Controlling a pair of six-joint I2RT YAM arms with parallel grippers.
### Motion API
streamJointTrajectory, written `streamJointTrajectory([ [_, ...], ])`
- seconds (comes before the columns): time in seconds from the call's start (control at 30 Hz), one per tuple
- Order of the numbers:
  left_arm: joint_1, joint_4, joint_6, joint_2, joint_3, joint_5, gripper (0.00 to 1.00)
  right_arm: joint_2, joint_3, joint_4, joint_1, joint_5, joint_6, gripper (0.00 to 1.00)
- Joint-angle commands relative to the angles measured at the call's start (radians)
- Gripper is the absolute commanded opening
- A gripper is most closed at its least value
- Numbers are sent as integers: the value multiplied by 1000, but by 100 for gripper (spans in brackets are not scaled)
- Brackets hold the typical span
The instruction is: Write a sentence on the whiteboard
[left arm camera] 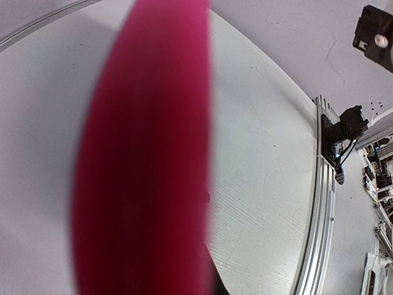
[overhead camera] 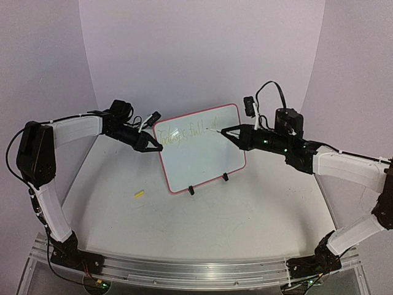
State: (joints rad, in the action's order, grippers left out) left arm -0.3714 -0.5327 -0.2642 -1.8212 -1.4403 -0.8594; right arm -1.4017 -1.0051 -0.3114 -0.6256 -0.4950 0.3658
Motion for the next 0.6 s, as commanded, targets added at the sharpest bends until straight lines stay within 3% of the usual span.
streamJointTrajectory([
  [0.0, -38, -45, -37, -27, -13, 48, 0, -15, 17, 1, -91, 119, -9, 0],
  [0.27, -40, -47, -39, -19, -14, 49, 0, -122, 60, -117, -229, 192, 37, 0],
  [0.57, -41, -50, -43, -10, -12, 48, 0, -316, -18, -183, -312, 186, 31, 0],
])
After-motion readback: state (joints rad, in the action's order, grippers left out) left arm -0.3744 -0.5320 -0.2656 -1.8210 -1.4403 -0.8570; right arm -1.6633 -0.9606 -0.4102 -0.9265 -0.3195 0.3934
